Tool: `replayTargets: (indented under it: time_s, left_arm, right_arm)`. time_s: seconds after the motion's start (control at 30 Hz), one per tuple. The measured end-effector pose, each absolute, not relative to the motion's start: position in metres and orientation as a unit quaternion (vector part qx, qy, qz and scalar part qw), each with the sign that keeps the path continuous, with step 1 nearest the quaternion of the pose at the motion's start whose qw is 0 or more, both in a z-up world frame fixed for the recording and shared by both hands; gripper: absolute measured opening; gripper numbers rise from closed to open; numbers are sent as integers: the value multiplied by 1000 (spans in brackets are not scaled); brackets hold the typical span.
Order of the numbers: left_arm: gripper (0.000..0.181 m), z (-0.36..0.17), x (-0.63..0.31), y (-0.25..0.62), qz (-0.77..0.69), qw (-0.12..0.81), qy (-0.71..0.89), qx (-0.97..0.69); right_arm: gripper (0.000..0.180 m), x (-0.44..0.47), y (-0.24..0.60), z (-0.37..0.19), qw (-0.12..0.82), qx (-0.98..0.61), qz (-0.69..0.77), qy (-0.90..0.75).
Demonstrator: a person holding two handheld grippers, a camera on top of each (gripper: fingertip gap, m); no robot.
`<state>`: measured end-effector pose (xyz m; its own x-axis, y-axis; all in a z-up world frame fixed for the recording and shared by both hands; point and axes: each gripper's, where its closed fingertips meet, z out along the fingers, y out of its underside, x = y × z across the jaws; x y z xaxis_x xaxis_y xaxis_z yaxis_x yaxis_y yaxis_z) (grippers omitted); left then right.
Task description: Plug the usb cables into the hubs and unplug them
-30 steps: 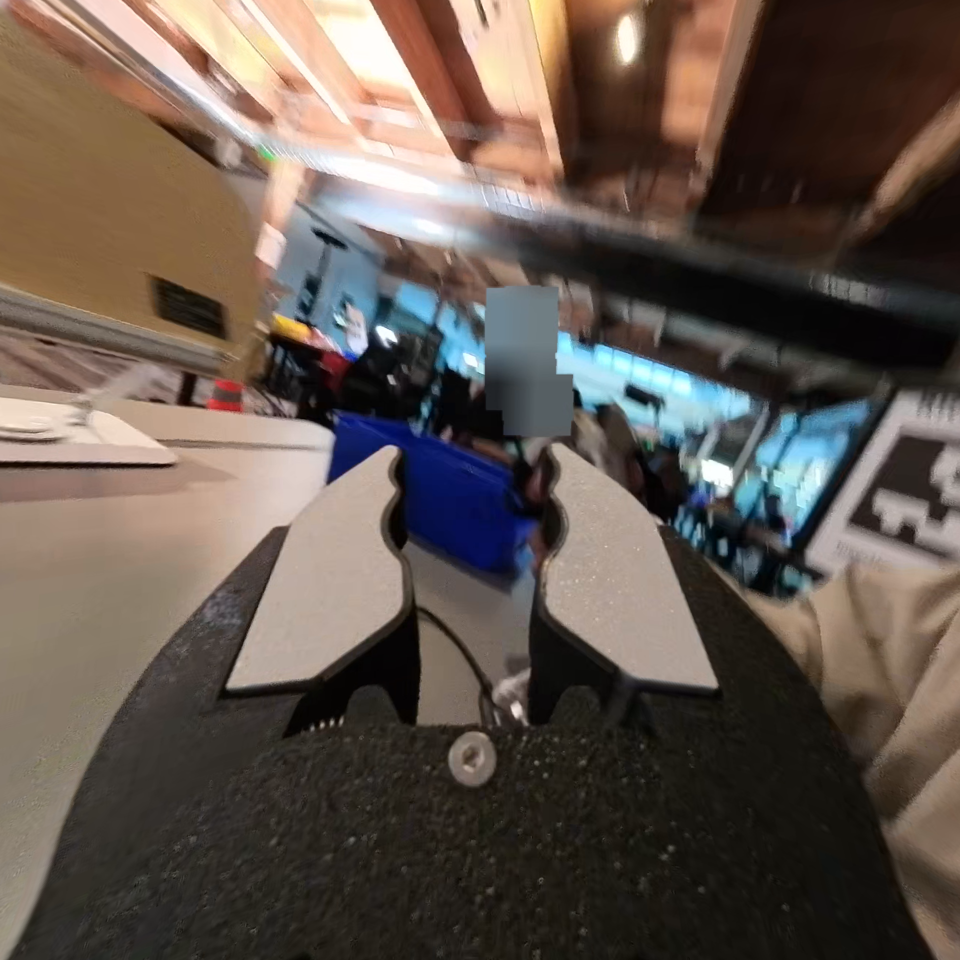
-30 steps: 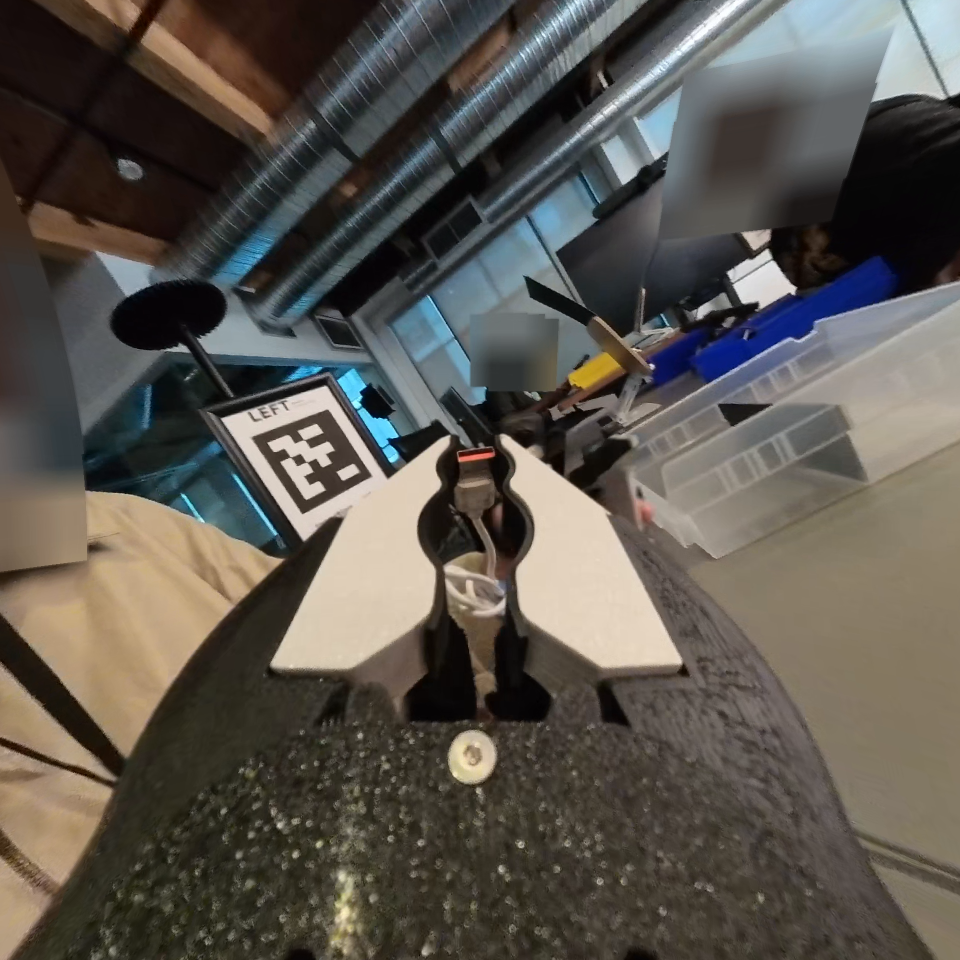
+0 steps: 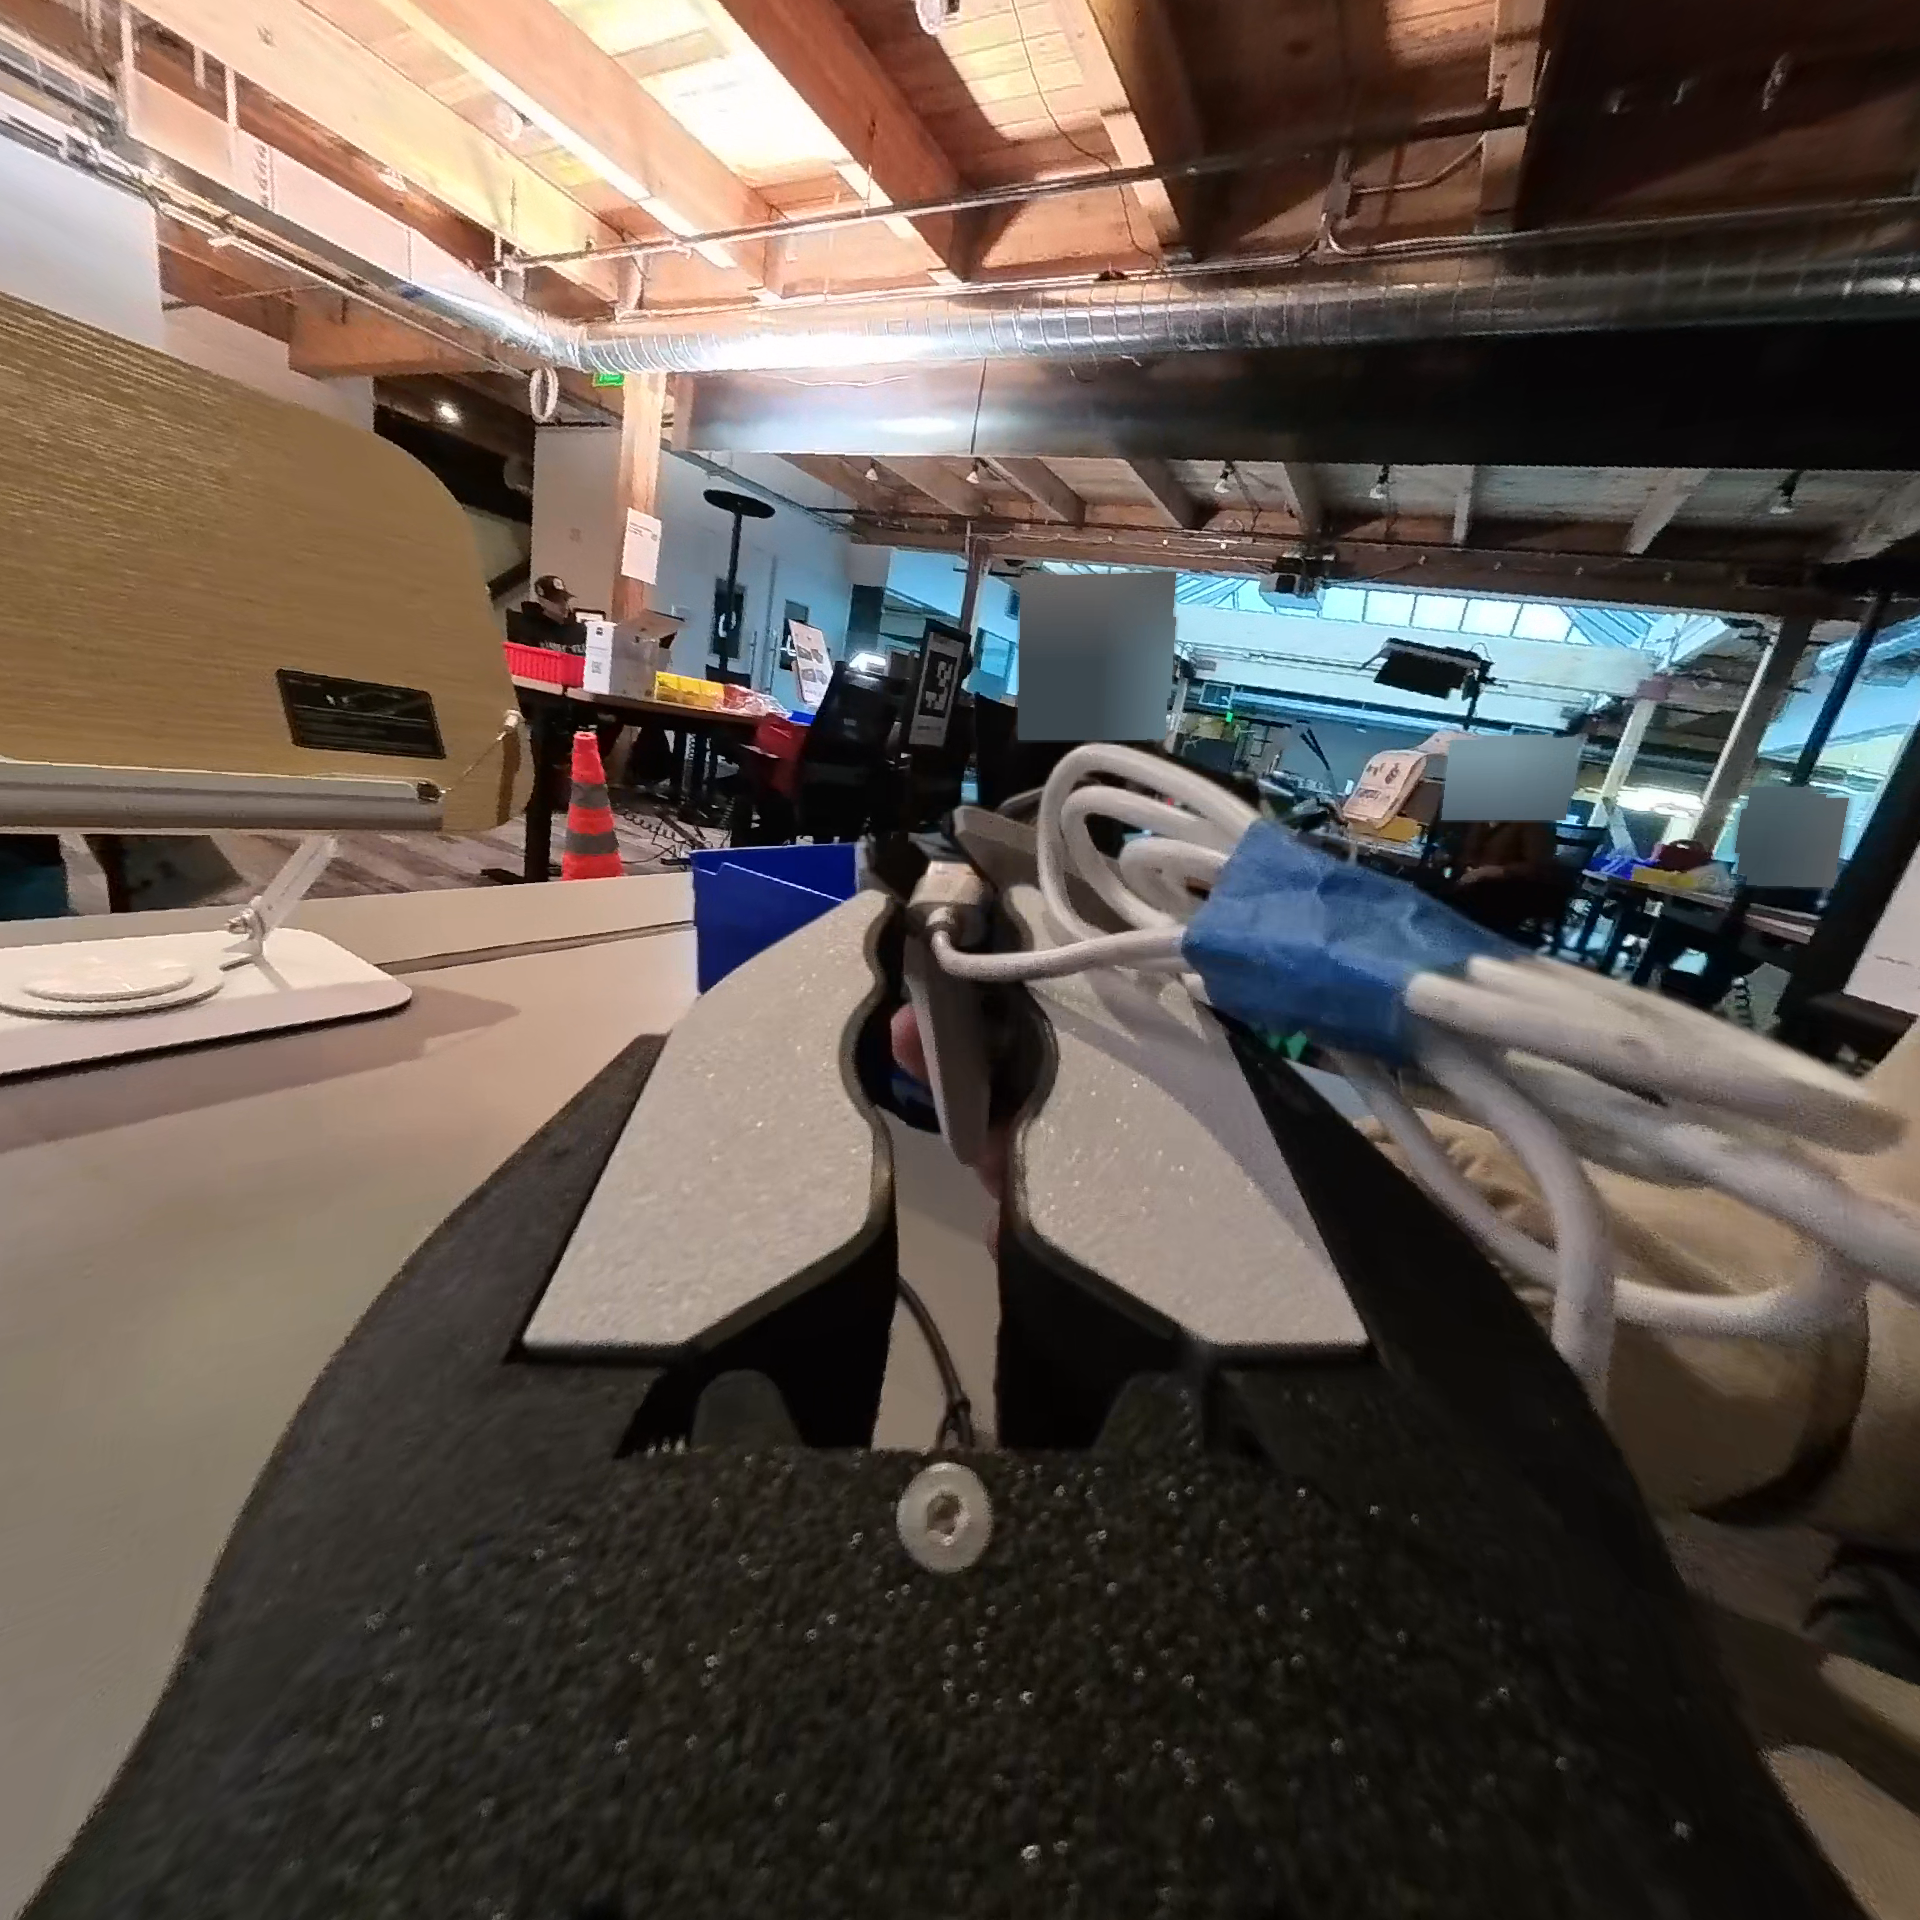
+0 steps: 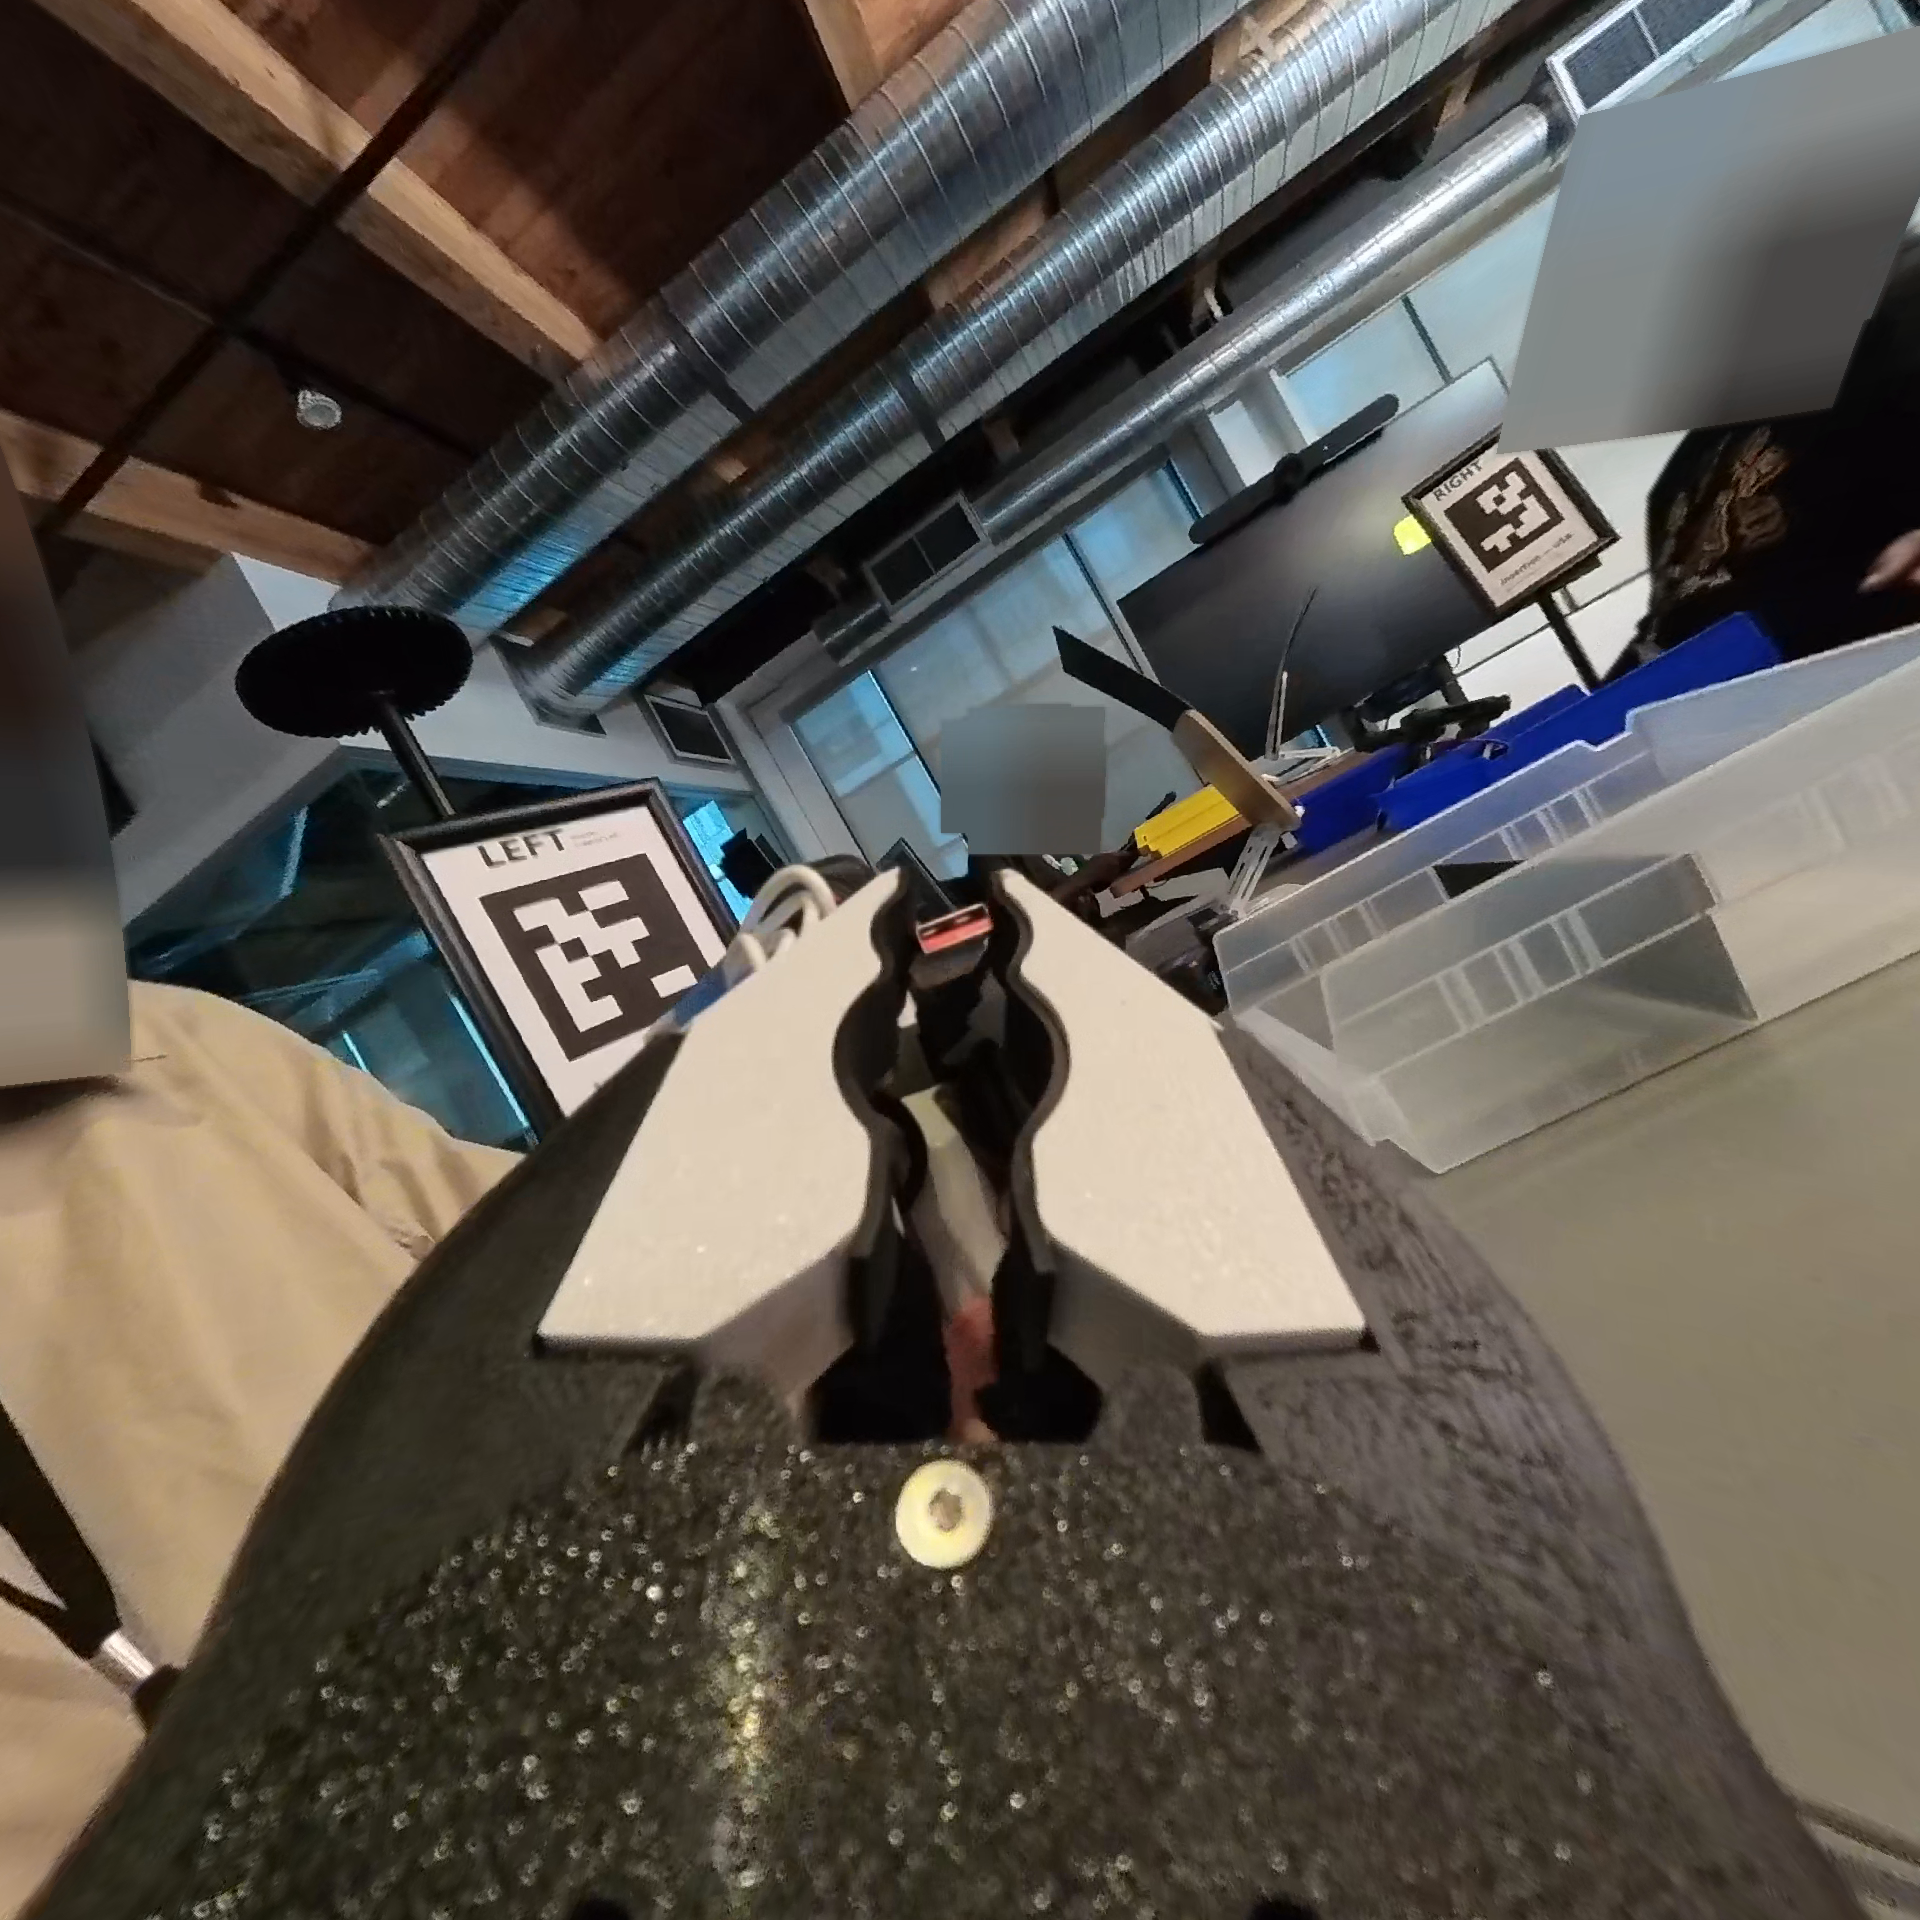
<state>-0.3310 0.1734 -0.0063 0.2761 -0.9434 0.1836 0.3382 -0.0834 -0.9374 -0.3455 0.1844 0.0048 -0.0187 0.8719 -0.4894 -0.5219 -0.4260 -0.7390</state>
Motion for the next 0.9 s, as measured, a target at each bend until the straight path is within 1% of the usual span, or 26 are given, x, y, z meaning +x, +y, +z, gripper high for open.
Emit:
replayTargets:
  time_s: [0.1,0.43,0.6,0.7,0.73,0.8,0.87,0.9]
  left_arm:
    - [15,-7,-333,175,-518,615,294,-517]
    - [15,-17,-334,183,-483,622,301,-538]
    - [15,-19,-338,189,-479,623,289,-546]
    - [15,-20,-342,192,-474,623,286,-553]
    - [15,-20,-343,193,-473,624,284,-553]
    - [15,-22,-342,192,-481,616,285,-555]
    - [15,-25,-340,193,-489,604,282,-562]
    - [15,-28,-340,196,-484,601,281,-571]
  right_arm:
    - [12,-347,184,2,519,-489,676,-185]
    - [14,-348,194,-9,507,-519,664,-178]
    - [18,-342,199,-15,529,-549,612,-210]
    - [28,-328,208,-18,550,-576,562,-225]
    - [28,-324,209,-20,552,-585,544,-239]
    - [32,-320,209,-25,548,-605,510,-271]
    - [32,-322,201,-29,526,-611,502,-311]
    - [32,-315,208,-38,523,-642,460,-322]
